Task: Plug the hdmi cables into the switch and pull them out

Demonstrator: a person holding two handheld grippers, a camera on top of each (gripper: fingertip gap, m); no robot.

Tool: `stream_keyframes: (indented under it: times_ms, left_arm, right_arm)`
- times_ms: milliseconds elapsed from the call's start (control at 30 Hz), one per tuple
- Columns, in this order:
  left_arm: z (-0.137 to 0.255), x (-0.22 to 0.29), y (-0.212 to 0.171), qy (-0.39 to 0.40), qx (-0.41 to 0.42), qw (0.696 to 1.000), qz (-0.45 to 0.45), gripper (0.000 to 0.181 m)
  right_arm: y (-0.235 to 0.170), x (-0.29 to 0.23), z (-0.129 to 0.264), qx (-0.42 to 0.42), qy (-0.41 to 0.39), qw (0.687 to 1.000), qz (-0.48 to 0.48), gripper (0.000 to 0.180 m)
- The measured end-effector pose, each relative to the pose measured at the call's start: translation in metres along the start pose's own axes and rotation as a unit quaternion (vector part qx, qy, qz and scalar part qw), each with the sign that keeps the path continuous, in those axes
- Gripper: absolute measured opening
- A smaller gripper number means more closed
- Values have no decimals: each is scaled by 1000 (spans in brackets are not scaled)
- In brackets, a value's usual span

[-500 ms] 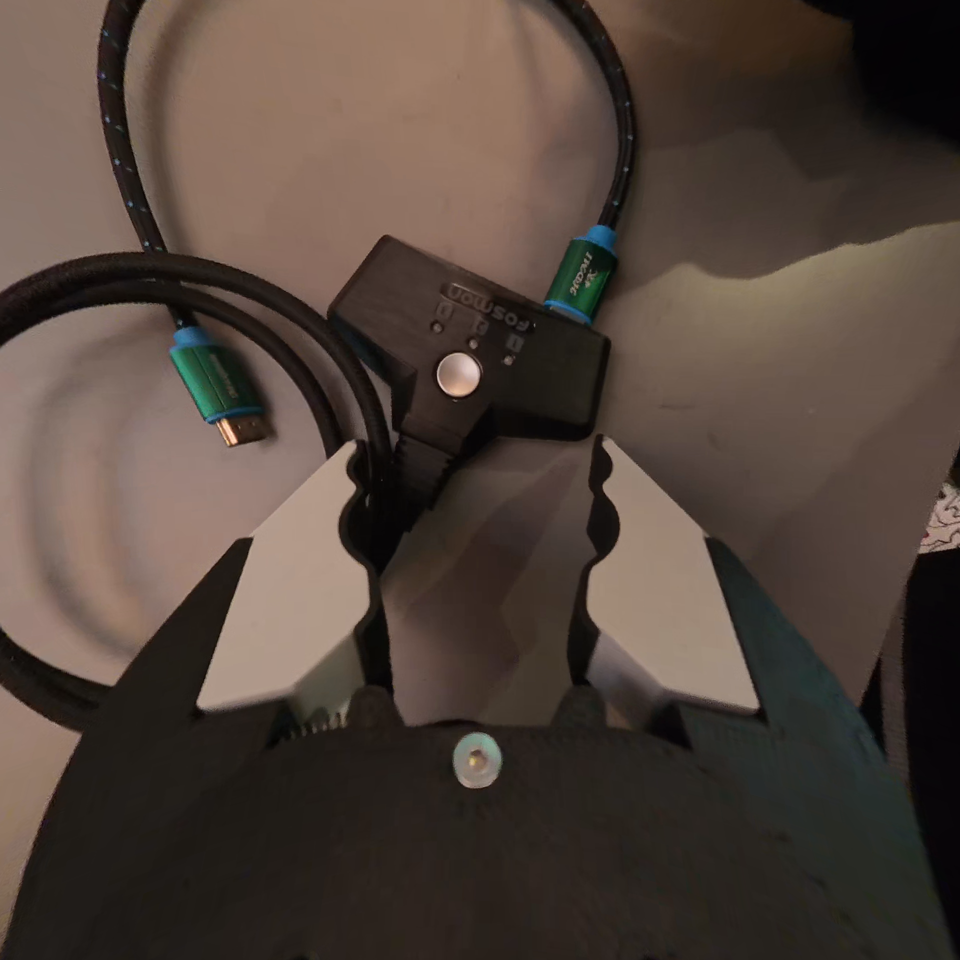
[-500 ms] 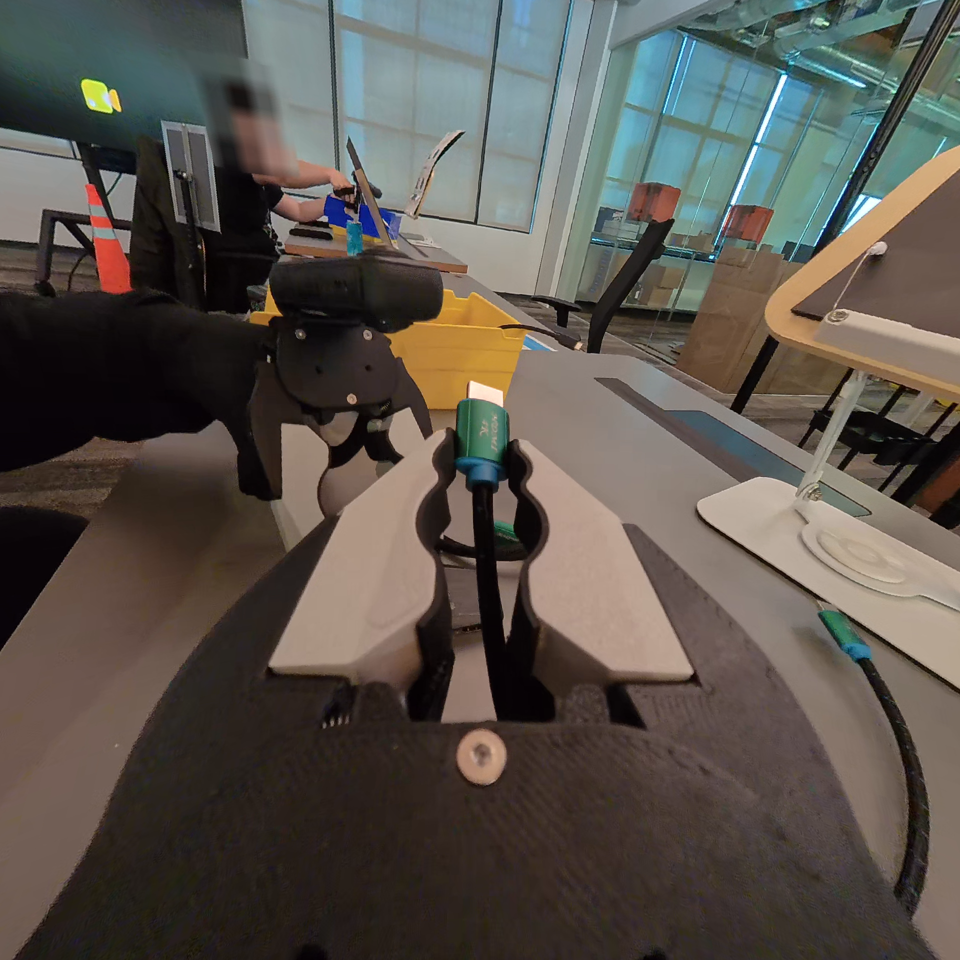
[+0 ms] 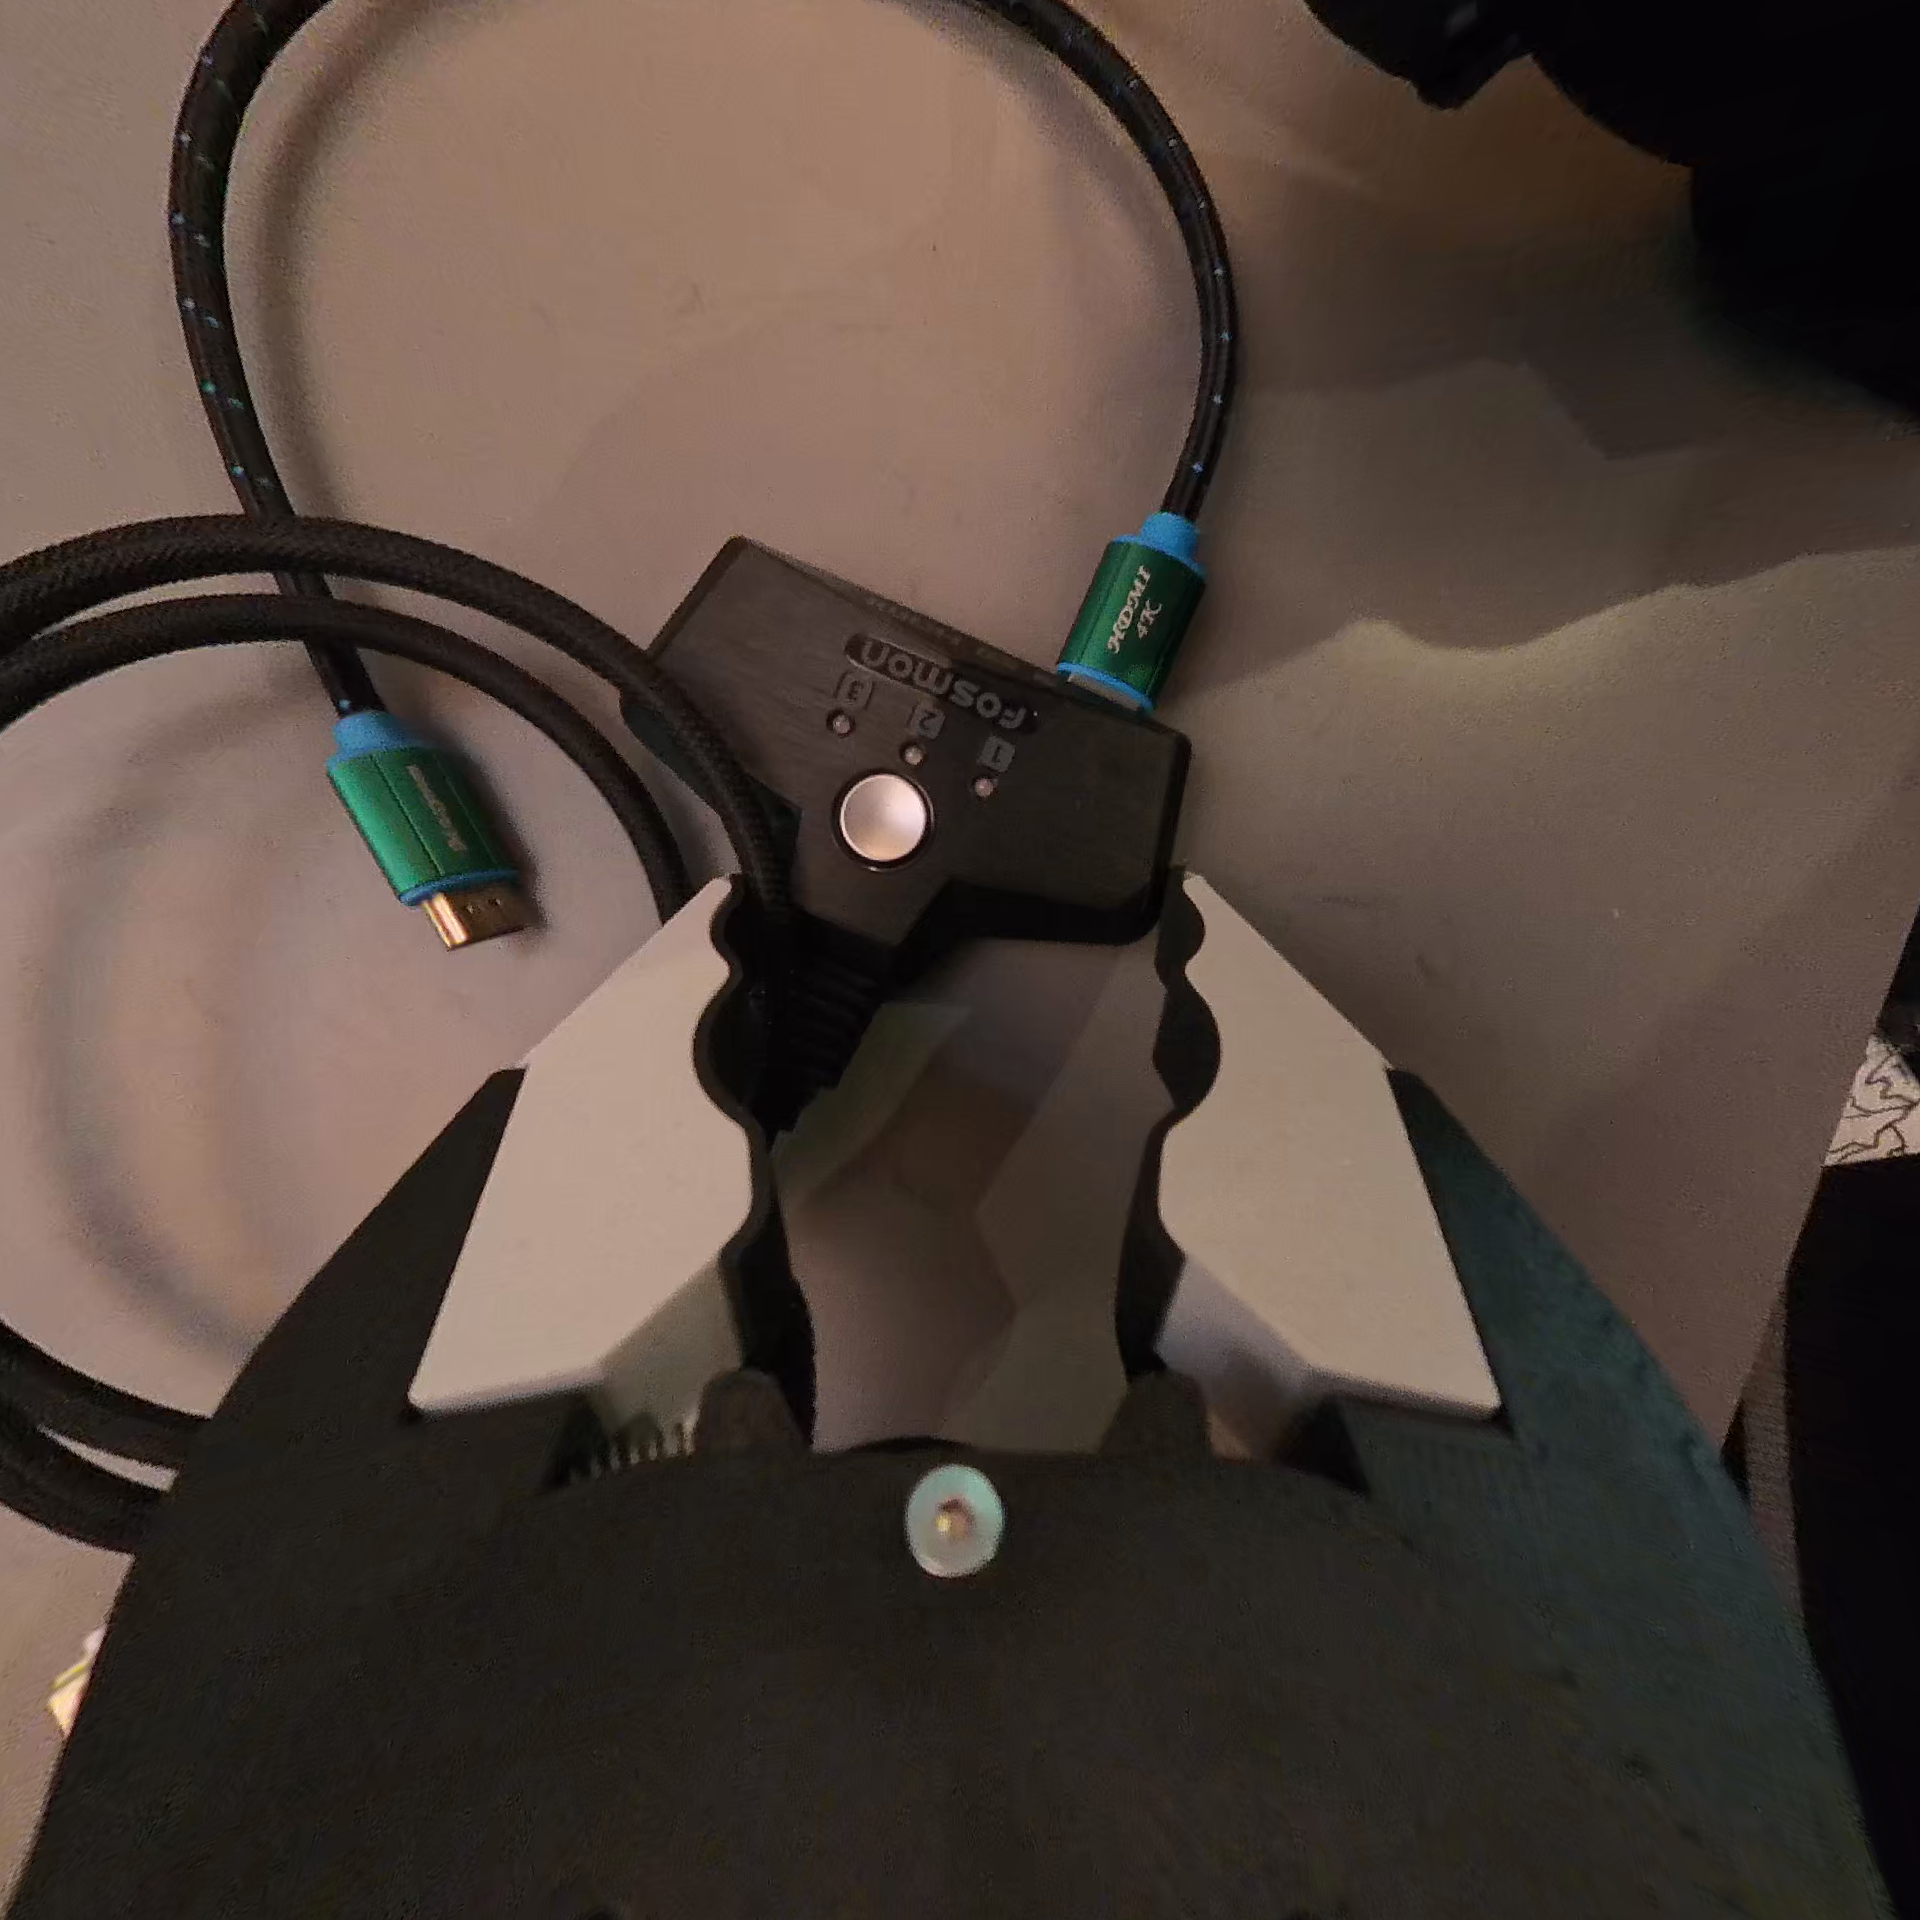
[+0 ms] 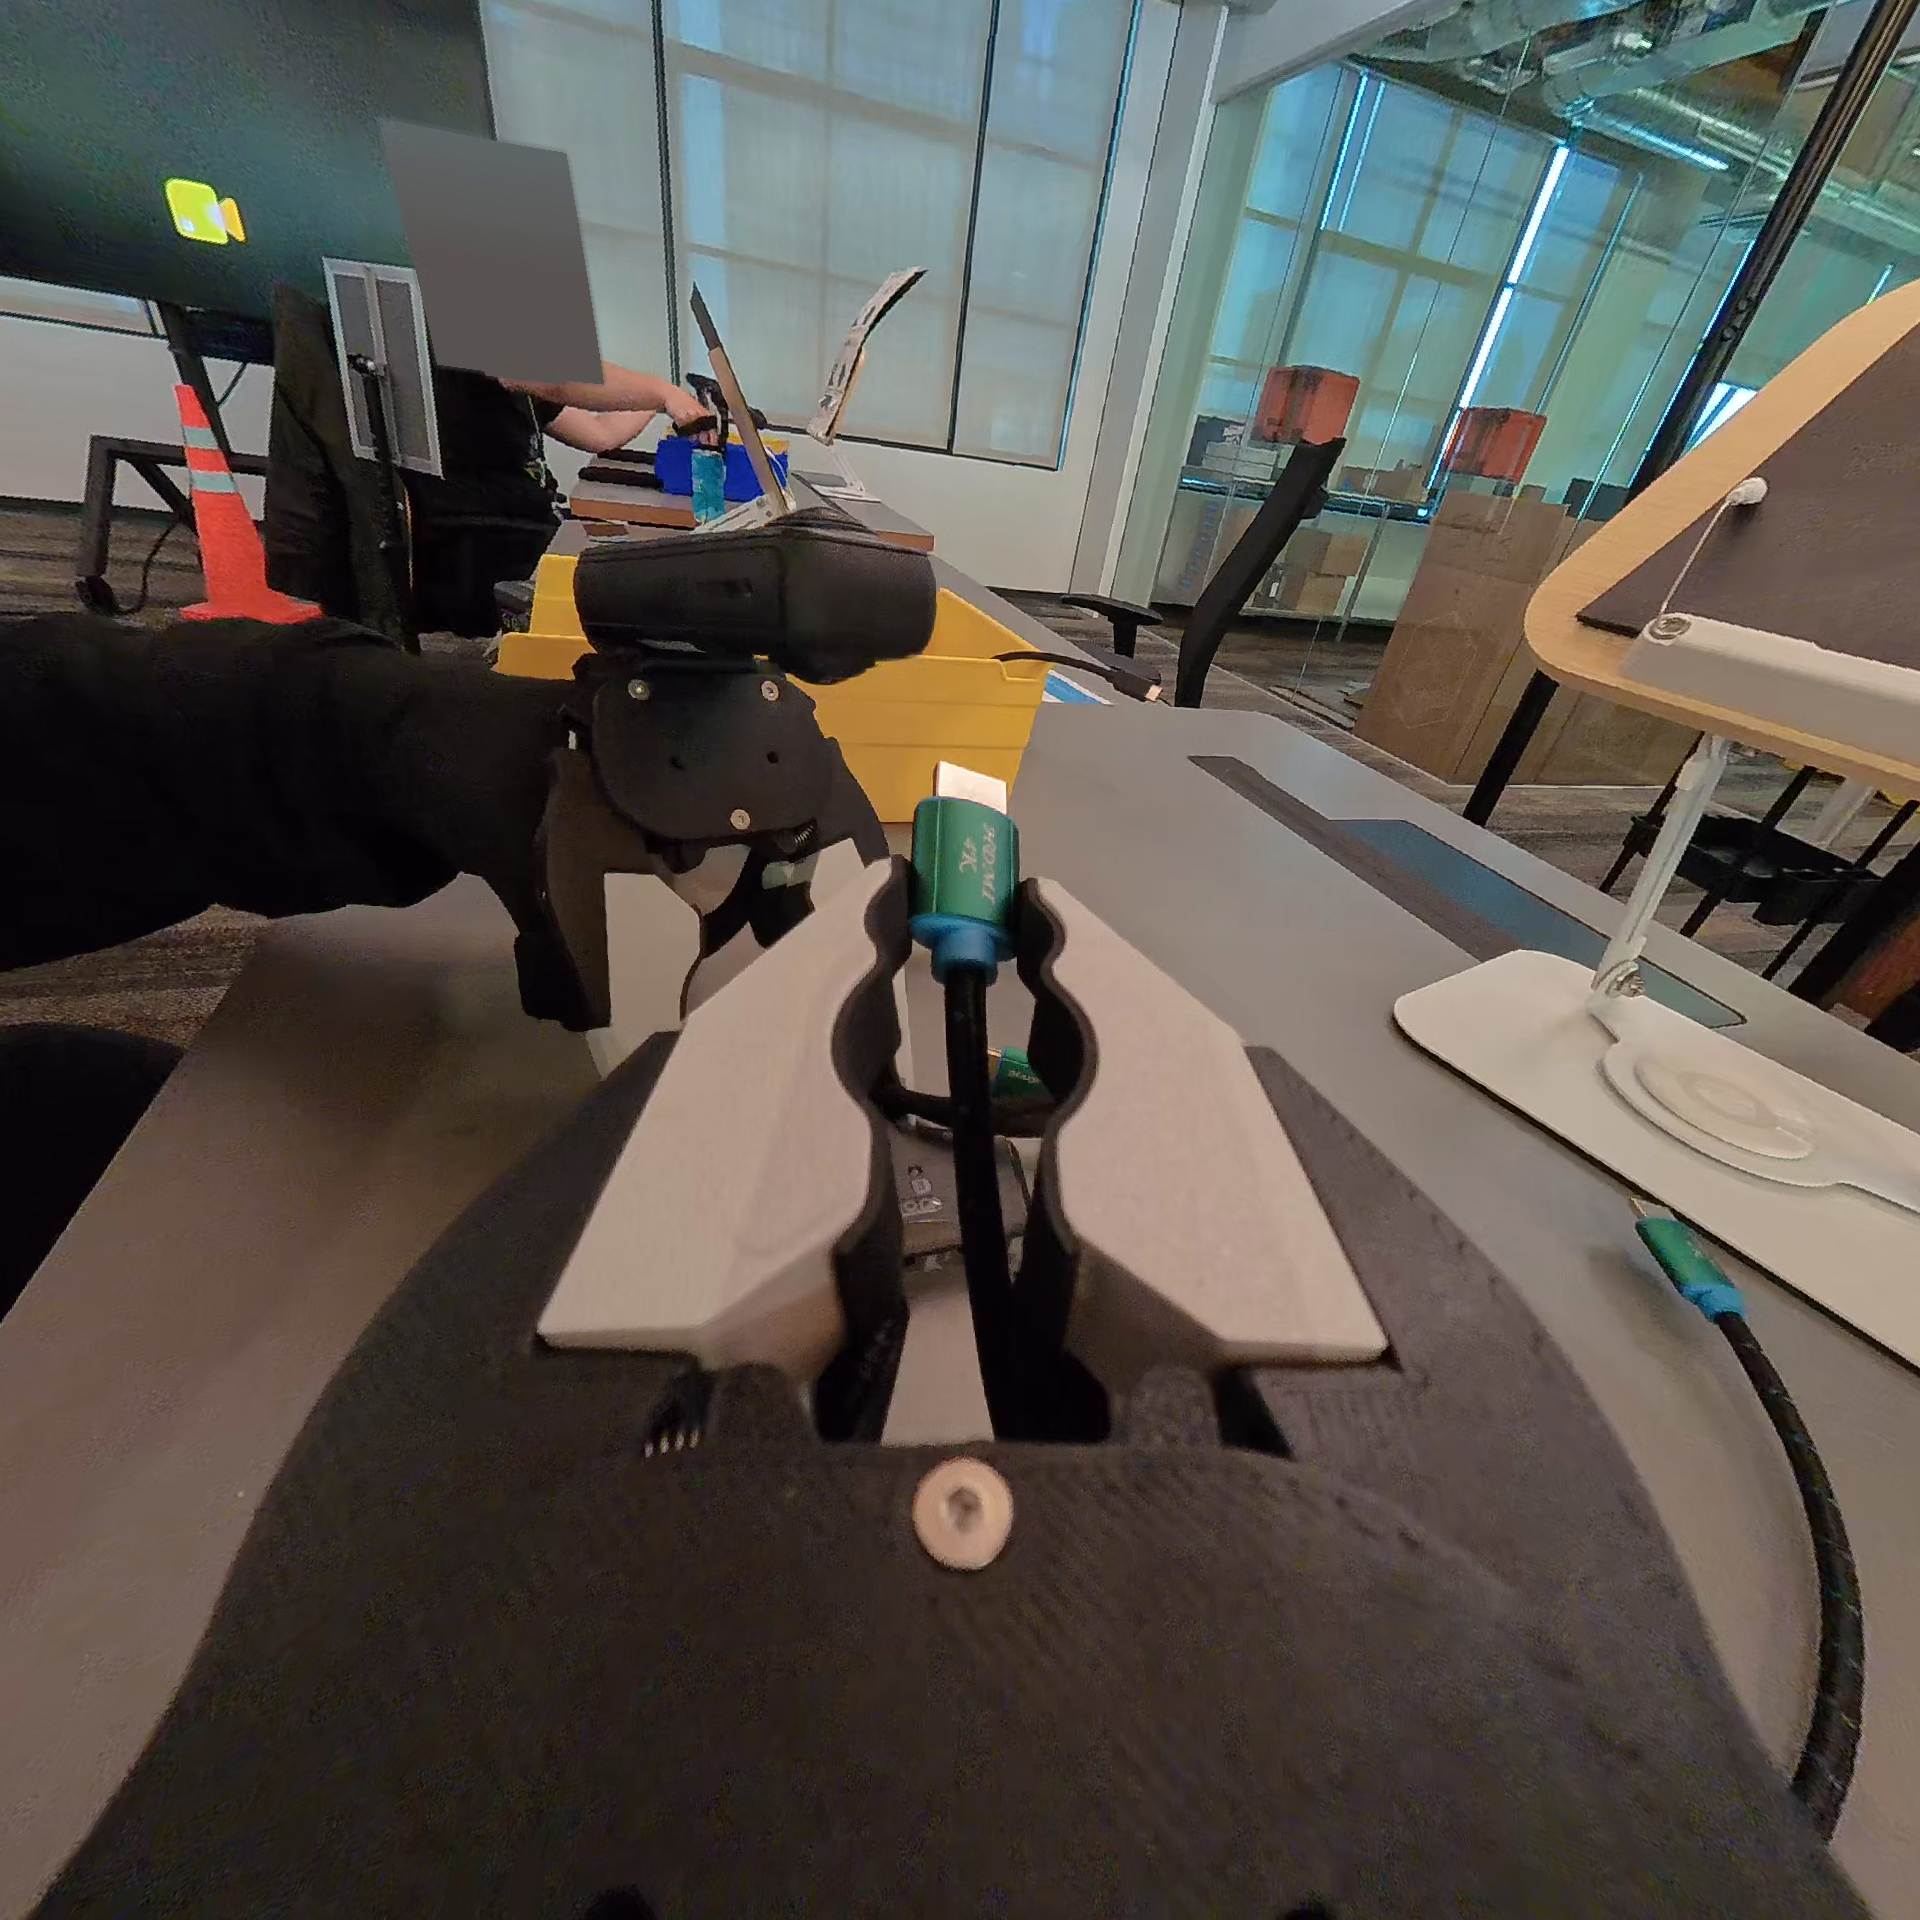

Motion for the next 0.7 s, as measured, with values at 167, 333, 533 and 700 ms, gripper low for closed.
stream_keyframes:
  times_ms: [167, 333, 533, 700]
  left_arm:
    - [4, -1, -5, 11, 4, 1000, 0, 75]
    - [12, -4, -11, 20, 17, 1000, 2, 75]
    - [27, -4, -17, 20, 67, 997, 17, 75]
    - [41, -1, -18, 6, 123, 992, 30, 75]
  right_arm:
    - [-3, -1, -2, -6, 8, 1000, -4, 17]
    - [-8, -7, -6, -22, 28, 999, -6, 17]
    - [-21, -16, -13, -59, 53, 997, 6, 17]
    - [-30, -17, -16, -75, 63, 995, -1, 17]
Point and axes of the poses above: each gripper's, where its closed fingertips meet, z back along the fingers, y out of its top, x = y × z across the jaws, the point moved 4 cm from there along z, back along the fingers, and after that the axes turned 12 degrees about z, right-handed, at the moved point
